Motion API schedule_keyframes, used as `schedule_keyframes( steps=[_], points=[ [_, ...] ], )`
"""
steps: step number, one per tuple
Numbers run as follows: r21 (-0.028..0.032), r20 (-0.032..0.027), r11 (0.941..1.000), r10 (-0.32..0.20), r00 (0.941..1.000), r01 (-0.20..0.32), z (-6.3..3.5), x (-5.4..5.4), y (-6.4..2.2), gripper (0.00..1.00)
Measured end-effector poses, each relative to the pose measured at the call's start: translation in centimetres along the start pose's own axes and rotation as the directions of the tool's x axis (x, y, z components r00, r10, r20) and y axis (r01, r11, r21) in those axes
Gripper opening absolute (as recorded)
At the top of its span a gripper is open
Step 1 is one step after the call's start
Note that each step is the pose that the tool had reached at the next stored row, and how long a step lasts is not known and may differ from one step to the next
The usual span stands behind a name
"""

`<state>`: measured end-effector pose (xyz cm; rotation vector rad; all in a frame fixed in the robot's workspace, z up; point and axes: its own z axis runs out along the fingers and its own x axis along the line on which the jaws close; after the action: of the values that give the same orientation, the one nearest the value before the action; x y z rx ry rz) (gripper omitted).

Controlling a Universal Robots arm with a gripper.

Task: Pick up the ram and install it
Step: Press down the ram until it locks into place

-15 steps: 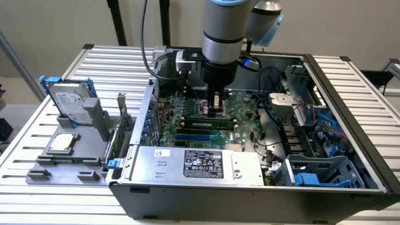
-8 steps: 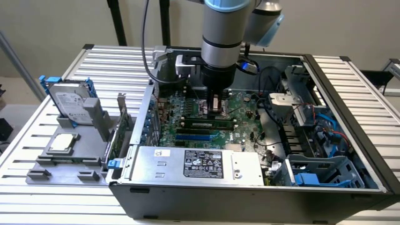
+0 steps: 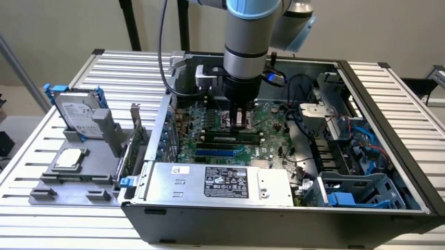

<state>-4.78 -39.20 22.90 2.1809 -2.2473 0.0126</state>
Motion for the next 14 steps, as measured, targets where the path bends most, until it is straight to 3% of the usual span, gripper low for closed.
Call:
schedule_keyframes(
  steps=[5, 11, 14],
  points=[
    [-0.0014, -0.0048, 1.0000, 0.000, 1.0000, 0.000, 0.50, -0.1, 0.00, 0.11],
    [-0.0046, -0.0047, 1.0000, 0.000, 1.0000, 0.000, -1.75, -0.1, -0.07, 0.11],
    [-0.0049, -0.0049, 1.0000, 0.000, 1.0000, 0.000, -2.29, -0.1, -0.16, 0.11]
  ],
)
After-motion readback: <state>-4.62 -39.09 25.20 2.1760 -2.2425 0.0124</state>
